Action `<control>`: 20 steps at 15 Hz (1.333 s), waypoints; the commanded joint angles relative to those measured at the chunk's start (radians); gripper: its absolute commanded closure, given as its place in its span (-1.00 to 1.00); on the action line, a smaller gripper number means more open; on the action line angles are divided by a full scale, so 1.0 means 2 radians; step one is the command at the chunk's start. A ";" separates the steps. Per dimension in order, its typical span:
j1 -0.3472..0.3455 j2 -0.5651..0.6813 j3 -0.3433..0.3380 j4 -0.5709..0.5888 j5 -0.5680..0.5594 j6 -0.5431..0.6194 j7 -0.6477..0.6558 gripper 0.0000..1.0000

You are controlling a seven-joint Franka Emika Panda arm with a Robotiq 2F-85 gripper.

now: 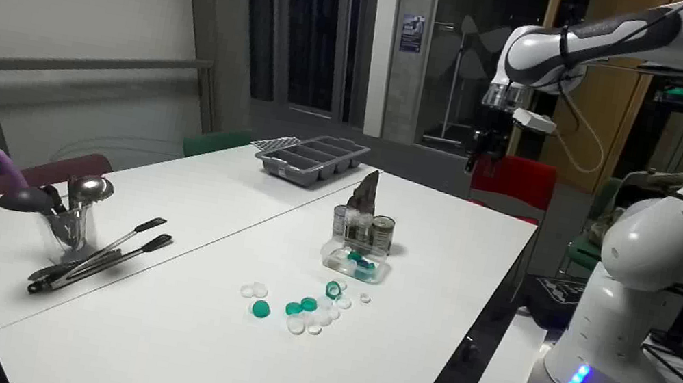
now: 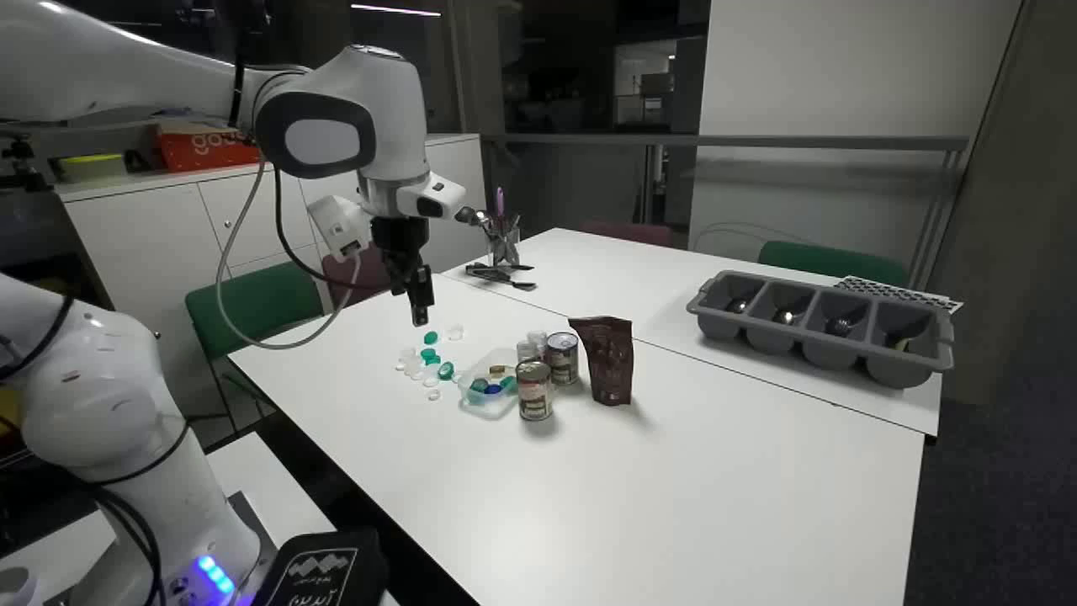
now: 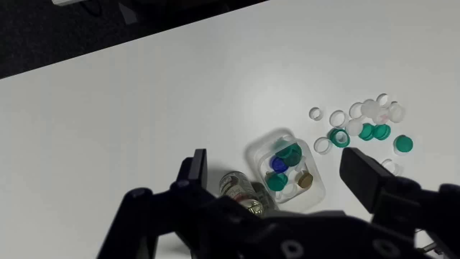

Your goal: Place some white and green objects from the table in the clear container.

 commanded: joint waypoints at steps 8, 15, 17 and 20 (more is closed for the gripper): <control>0.008 0.048 0.017 0.037 0.011 -0.009 -0.023 -1.00; 0.040 0.147 0.077 0.123 -0.005 -0.020 -0.008 -1.00; 0.047 0.180 0.098 0.152 -0.018 -0.015 -0.004 -1.00; 0.058 0.223 0.123 0.188 -0.060 -0.004 -0.033 -1.00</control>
